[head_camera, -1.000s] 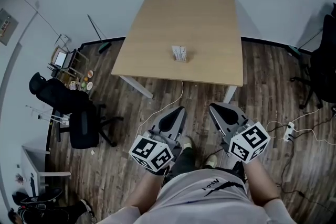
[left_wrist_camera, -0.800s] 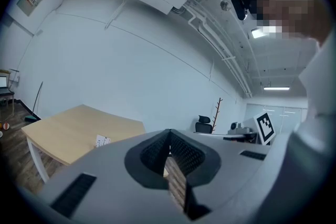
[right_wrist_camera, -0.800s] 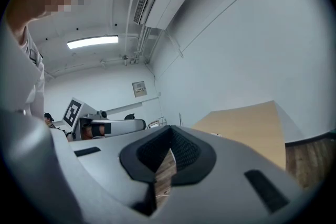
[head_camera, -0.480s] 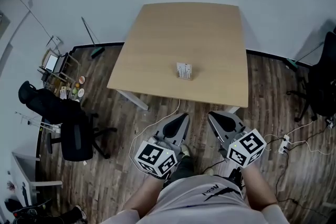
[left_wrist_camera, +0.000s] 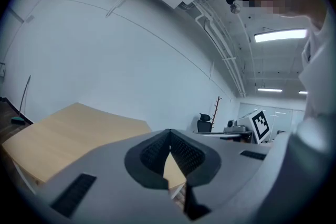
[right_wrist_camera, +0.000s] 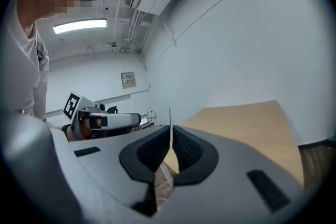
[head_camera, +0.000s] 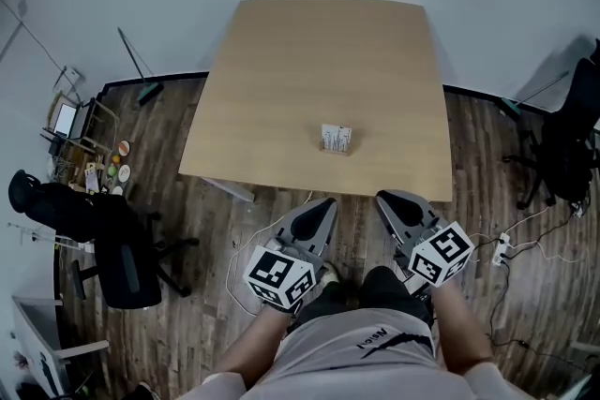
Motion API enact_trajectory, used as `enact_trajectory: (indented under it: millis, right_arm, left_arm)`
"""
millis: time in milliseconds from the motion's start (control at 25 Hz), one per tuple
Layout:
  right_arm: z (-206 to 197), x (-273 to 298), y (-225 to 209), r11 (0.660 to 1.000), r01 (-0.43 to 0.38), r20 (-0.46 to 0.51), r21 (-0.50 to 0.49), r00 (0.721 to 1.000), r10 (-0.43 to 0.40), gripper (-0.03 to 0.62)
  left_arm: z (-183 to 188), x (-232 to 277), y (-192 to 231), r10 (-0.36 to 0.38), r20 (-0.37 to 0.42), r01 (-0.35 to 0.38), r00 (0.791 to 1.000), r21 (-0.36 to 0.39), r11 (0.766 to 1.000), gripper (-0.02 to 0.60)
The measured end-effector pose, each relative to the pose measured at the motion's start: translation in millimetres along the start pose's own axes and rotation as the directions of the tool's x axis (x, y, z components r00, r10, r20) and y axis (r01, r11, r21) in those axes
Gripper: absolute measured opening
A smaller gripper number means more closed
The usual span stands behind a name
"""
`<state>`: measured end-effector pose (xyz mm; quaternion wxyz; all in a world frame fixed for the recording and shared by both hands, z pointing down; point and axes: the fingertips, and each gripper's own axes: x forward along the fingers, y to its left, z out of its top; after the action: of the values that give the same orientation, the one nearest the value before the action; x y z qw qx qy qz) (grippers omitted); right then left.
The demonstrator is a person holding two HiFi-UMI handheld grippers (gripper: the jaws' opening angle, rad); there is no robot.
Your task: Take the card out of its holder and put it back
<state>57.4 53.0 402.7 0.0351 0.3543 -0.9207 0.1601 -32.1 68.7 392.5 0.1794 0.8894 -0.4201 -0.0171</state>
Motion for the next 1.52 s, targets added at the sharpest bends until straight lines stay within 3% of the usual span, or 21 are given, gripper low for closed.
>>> enact_trajectory:
  millis: [360, 520, 760, 1000, 1240, 1400, 1520]
  right_arm:
    - [-24.9, 49.5, -61.0, 1.000, 0.006, -0.067, 0.024, 0.998, -0.004, 0.012]
    - [-43.9, 79.6, -91.5, 0.998, -0.048, -0.115, 0.041, 0.992, 0.053, 0.012]
    - [-44.7, 103.2, -119.3, 0.985, -0.169, -0.189, 0.019, 0.967, 0.169, 0.012]
    - [-75.1, 136.2, -157.4, 0.982, -0.186, -0.261, 0.043, 0.946, 0.191, 0.014]
    - [-121.7, 171.2, -189.9, 0.984, -0.174, -0.351, 0.032, 0.920, 0.174, 0.025]
    - [-149.9, 181.7, -200.8, 0.978, -0.208, -0.398, 0.033, 0.894, 0.204, 0.094]
    - [-148.9, 196.6, -196.8, 0.964, -0.263, -0.385, 0.027, 0.887, 0.253, 0.127]
  left_arm:
    - [-21.7, 40.8, 60.5, 0.001, -0.054, -0.001, 0.999, 0.001, 1.000, 0.012]
    - [-28.8, 74.5, 88.5, 0.003, -0.080, 0.000, 0.997, 0.044, 0.999, 0.012]
    - [-54.9, 131.8, 139.4, -0.053, -0.144, 0.066, 0.988, 0.091, 0.994, 0.014]
    - [-82.5, 165.7, 177.1, -0.102, -0.214, 0.121, 0.972, 0.079, 0.989, 0.014]
    - [-92.8, 169.3, 184.4, -0.081, -0.216, 0.088, 0.973, 0.024, 0.996, 0.014]
    - [-92.7, 170.5, 178.2, -0.063, -0.217, 0.065, 0.974, 0.004, 0.998, 0.014]
    - [-91.2, 170.6, 177.2, -0.054, -0.206, 0.054, 0.977, -0.006, 0.999, 0.014]
